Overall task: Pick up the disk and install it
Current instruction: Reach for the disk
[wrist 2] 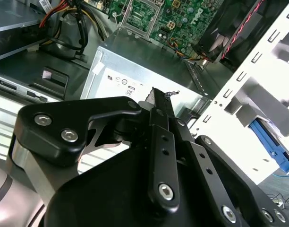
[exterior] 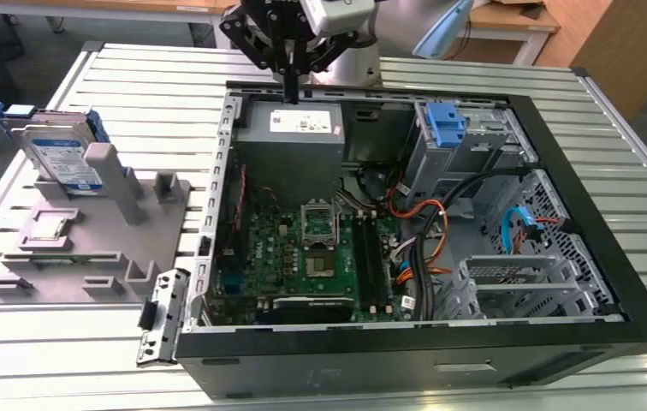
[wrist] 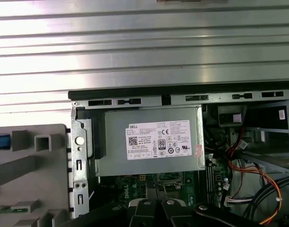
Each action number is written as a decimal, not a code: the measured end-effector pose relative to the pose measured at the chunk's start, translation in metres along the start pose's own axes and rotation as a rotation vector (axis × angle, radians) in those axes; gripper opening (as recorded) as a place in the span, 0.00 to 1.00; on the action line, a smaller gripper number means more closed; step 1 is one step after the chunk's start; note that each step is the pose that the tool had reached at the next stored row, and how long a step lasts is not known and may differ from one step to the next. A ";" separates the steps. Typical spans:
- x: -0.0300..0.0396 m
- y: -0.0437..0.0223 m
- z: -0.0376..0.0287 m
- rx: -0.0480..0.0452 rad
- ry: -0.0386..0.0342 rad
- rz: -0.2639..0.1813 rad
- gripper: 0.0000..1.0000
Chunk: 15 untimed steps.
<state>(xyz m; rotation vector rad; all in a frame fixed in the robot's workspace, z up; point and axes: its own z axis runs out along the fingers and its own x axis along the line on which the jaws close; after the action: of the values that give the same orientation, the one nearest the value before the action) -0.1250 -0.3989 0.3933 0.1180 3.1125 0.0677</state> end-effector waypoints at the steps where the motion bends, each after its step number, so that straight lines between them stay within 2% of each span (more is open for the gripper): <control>1: 0.0008 -0.0001 0.0000 0.0000 0.0000 0.000 0.10; 5: 0.0037 -0.0003 -0.0001 0.0000 0.0000 0.000 0.10; 15: 0.0058 -0.0005 -0.0002 0.0001 0.0000 0.000 0.10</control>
<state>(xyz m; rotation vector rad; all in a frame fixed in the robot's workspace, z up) -0.1308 -0.3989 0.3933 0.1180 3.1125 0.0677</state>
